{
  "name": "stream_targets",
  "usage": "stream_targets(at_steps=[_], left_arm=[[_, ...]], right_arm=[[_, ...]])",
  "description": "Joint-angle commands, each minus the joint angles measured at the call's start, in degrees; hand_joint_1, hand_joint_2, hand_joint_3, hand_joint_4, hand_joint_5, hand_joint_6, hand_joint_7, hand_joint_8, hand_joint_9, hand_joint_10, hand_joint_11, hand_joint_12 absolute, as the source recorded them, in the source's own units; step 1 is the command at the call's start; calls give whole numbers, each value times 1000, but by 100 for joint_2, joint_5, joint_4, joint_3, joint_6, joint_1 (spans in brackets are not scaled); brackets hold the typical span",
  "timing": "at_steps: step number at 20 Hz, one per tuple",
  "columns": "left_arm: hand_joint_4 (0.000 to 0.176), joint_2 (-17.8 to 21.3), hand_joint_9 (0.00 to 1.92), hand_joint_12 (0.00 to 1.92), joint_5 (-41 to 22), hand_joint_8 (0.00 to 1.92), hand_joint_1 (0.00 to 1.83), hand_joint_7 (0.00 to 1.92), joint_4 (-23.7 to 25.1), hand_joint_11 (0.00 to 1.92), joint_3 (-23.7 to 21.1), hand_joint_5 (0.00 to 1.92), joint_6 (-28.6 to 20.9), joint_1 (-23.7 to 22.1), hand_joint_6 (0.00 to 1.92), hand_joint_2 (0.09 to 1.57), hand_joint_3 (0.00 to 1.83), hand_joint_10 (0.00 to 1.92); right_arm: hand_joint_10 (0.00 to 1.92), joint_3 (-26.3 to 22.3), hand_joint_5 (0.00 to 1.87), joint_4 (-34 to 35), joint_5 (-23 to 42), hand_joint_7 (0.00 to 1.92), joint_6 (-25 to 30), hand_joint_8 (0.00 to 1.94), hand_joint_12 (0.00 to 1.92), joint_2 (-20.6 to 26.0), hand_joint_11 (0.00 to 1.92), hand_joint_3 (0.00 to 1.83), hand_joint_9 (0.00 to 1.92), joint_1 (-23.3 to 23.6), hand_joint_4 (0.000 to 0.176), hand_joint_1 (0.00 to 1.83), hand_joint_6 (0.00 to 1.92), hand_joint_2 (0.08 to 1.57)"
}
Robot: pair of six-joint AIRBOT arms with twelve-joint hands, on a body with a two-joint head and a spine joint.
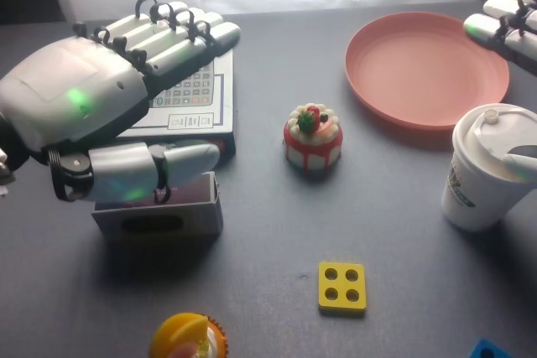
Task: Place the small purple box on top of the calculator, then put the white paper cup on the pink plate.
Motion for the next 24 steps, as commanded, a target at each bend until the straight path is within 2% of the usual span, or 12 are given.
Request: stream_targets(at_steps=[1,6,8,13,14,16,18,23,24], left_arm=[[0,19,0,0,-824,0,142,0,-104,0,-35,0,10,-56,0,1290,11,0],[0,72,0,0,-863,0,167,0,-174,0,-79,0,10,47,0,1289,3,0],[0,115,0,0,-839,0,317,0,-221,0,-106,0,10,158,0,1246,0,0],[0,130,0,0,-532,0,532,0,-387,0,-81,0,9,429,0,1098,0,0],[0,97,24,23,-461,5,595,46,-408,30,-51,1,9,444,0,1027,0,5],[0,-49,59,29,-228,16,685,90,-456,28,69,19,8,454,6,1000,0,17],[0,-218,98,349,25,6,746,150,-475,0,203,73,7,454,5,978,0,3],[0,-511,167,374,480,19,833,263,-593,0,457,206,4,507,13,973,1,19],[0,-552,172,331,521,12,857,276,-617,0,492,221,3,529,9,982,3,16]], right_arm=[[0,2,0,2,713,0,-9,0,0,5,0,36,0,44,0,243,0,1211],[0,-1,0,18,738,0,-9,0,0,23,0,24,0,40,0,251,0,1208],[0,-2,0,25,740,0,-9,0,0,27,0,22,0,40,0,227,0,1209],[0,-1,0,57,759,0,-9,0,0,30,0,21,0,40,0,227,0,1213],[0,-1,0,62,761,0,-9,0,0,30,0,20,0,40,0,233,0,1213],[0,-1,0,79,766,0,-9,0,0,30,0,17,0,40,0,200,0,1211],[0,1,0,92,765,0,-9,0,0,29,0,16,0,40,0,204,0,1214],[0,7,0,113,764,0,-9,0,0,27,0,18,0,40,0,217,0,1227],[0,7,0,113,764,0,-9,0,0,27,0,20,0,38,0,222,0,1233]])
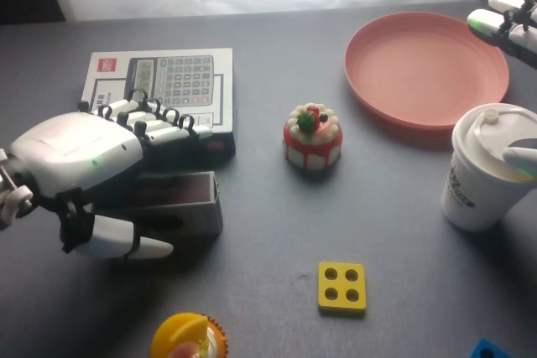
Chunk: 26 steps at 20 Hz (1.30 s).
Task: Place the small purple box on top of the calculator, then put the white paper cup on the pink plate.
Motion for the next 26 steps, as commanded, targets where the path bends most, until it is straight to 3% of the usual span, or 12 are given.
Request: stream_targets(at_steps=[1,2,3,4,5,6,9,14,16,20,23,26], left_arm=[[0,-41,252,559,-608,16,919,358,-49,0,2,317,-1,-28,16,973,0,33],[0,-53,422,1072,-608,44,988,537,-58,0,7,471,-3,-8,40,997,2,95],[0,-65,491,1546,-607,162,1010,773,-67,33,15,678,-3,5,33,1041,0,704],[0,-88,489,1701,-597,224,1003,859,-79,56,35,774,-7,14,40,1079,4,1014],[0,-107,576,1737,-577,330,1052,952,-83,81,51,834,-7,16,945,1155,11,1038],[0,-143,656,1824,-541,1051,1175,938,-96,204,87,761,-8,17,1133,1182,3,1167],[0,-194,1082,1920,-546,1333,1245,946,-162,1024,156,854,-10,19,928,1166,0,1499],[0,85,1038,1921,-1329,1572,1148,980,-346,1125,-11,906,-47,19,1079,1153,0,1901],[0,145,1120,1921,-1607,1781,1146,977,-540,1224,2,913,-33,17,1075,1149,1,1920],[0,15,1154,1921,-1612,1642,1137,1005,-1054,1261,369,871,14,-127,1134,1169,2,1877],[0,-244,1004,1921,-1247,1353,1207,857,-1257,1047,781,805,12,-478,1216,1195,2,1691],[0,-648,921,1921,-609,1510,1230,833,-1324,958,1353,790,12,-1052,974,1213,0,1658]], right_arm=[[0,10,0,-6,718,0,-7,0,0,13,0,17,0,38,0,213,0,1230],[0,10,0,-5,718,0,-7,0,0,13,0,15,0,38,0,224,0,1230],[0,10,0,-3,718,0,-7,0,0,14,0,14,0,38,0,226,0,1229],[0,10,0,-1,718,0,-7,0,0,14,0,13,0,38,0,225,0,1229],[0,10,0,-1,718,0,-7,0,0,14,0,13,0,38,0,224,0,1230],[0,10,0,-1,719,0,-7,0,0,14,0,13,0,38,0,226,0,1230],[0,10,0,0,720,0,-7,0,0,14,0,12,0,38,0,227,0,1235],[0,11,0,1,743,0,-7,0,0,15,0,8,0,37,0,244,0,1233],[0,12,0,5,746,0,-7,0,0,15,0,6,0,37,0,242,0,1228],[0,19,0,18,743,0,-7,0,0,13,0,4,0,39,0,237,0,1229],[0,19,0,30,744,0,-7,0,0,11,0,3,0,38,0,252,0,1228],[0,19,0,36,744,0,-7,0,0,10,0,6,0,22,0,240,0,1236]])
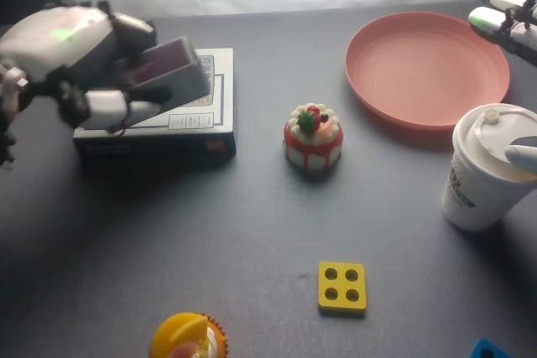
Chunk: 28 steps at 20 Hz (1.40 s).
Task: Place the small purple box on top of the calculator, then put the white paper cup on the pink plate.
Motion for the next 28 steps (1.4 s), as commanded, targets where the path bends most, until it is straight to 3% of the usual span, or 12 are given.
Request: stream_targets(at_steps=[1,6,7,8,9,12,14,16,20,21,25,28], left_arm=[[0,-88,928,1921,-343,1473,1236,855,-75,948,110,817,5,-151,941,1200,0,1611],[0,-514,965,1921,344,1276,1230,847,-160,1025,671,822,64,-527,1184,1185,0,1661],[0,-554,867,1793,479,1250,1222,836,-186,829,728,797,165,-562,1224,1193,0,1337],[0,-564,883,1706,544,1112,1317,921,-233,777,740,680,257,-575,537,1134,0,1105],[0,-565,735,1559,568,306,1081,798,-268,559,740,597,305,-576,76,1072,0,741],[0,-558,511,1491,572,19,946,475,-288,184,744,365,322,-575,2,1053,0,317],[0,-531,214,1224,512,3,862,202,-289,6,695,198,324,-574,0,1039,0,45],[59,-413,43,986,274,0,755,30,-275,0,527,53,324,-538,0,1016,0,2],[95,5,0,303,-533,0,710,0,-57,0,-46,0,301,-469,0,977,0,0],[120,116,0,425,-801,0,722,0,3,0,-198,0,255,-428,0,976,0,0],[130,305,0,2,-1386,0,763,0,361,0,-467,0,-210,-232,0,1010,8,0],[136,452,0,0,-1752,0,773,0,454,0,-686,1,-250,-104,0,1016,8,0]], right_arm=[[0,19,0,-1,706,0,-9,0,0,5,0,7,0,44,0,233,0,1238],[0,28,0,-2,707,0,-9,0,0,-7,0,7,0,43,0,240,0,1243],[0,31,0,-2,707,0,-9,0,0,-14,0,7,0,43,0,204,0,1243],[0,35,0,-3,707,0,-9,0,0,-22,0,6,0,43,0,214,0,1243],[0,36,0,-3,707,0,-9,0,0,-22,0,7,0,43,0,224,0,1248],[0,35,0,-2,709,0,-9,0,0,-22,0,4,0,40,0,228,0,1243],[0,33,0,-2,710,0,-9,0,0,-22,0,4,0,37,0,234,0,1244],[0,25,0,-3,718,0,-7,0,0,-21,0,0,0,37,0,273,0,1232],[0,60,0,-68,718,0,296,0,0,-17,0,0,0,23,0,469,0,1155],[0,124,0,-175,716,0,602,0,0,-18,0,0,0,-3,0,459,0,1130],[0,391,0,-440,635,0,1475,0,0,-137,0,0,0,-118,0,527,0,1125],[0,656,0,-588,388,0,1993,0,941,-362,0,23,0,-121,9,577,0,1030]])
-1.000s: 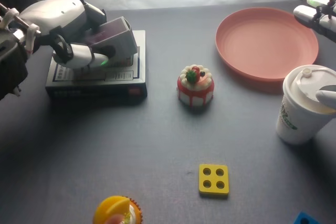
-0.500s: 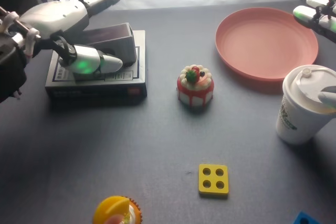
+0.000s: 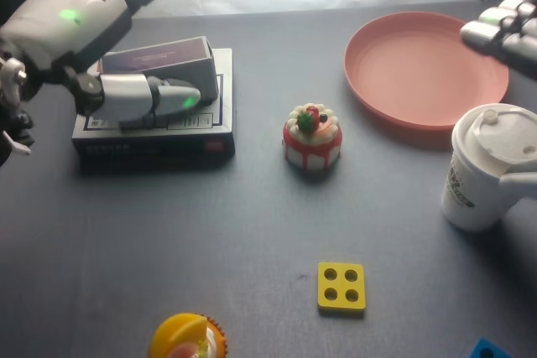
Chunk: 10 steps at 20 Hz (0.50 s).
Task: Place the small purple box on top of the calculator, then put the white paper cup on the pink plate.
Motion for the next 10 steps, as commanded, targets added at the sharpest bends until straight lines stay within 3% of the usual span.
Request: stream_targets(at_steps=[1,3,4,5,6,7,8,10], left_arm=[[133,86,0,0,-985,0,782,0,-67,0,-29,2,-46,-52,1,1020,9,0],[131,137,0,0,-1161,0,787,0,-18,0,-101,19,-102,-23,8,1026,11,0],[126,164,0,0,-1234,0,807,0,-3,0,-138,30,-106,-5,12,1041,16,0],[126,177,0,0,-1266,0,812,0,1,0,-156,37,-106,4,14,1044,17,0],[142,183,0,0,-1319,0,827,0,14,0,-172,40,-123,11,14,1049,16,0],[142,183,0,0,-1333,0,827,0,22,0,-175,40,-134,11,14,1049,16,0],[138,184,0,0,-1364,0,827,0,37,0,-179,41,-162,15,14,1048,15,0],[130,184,0,0,-1408,0,825,0,51,0,-189,41,-187,21,13,1049,13,0]], right_arm=[[0,80,0,38,478,0,102,0,991,-47,0,9,0,20,9,568,0,1004],[0,166,0,38,355,0,162,0,850,-157,0,0,0,20,0,618,0,949],[0,214,0,39,265,0,165,0,842,-230,0,0,0,21,7,650,0,916],[0,252,0,40,194,0,168,0,1022,-280,0,0,0,25,27,675,0,900],[0,335,0,41,54,0,198,0,1059,-375,0,0,0,48,63,704,0,895],[0,359,0,42,10,0,203,0,1059,-406,0,0,0,60,63,704,0,895],[0,410,0,44,-69,0,214,0,1209,-469,0,0,0,82,73,726,0,887],[0,516,0,56,-245,0,220,0,1234,-597,0,0,0,140,76,807,0,901]])
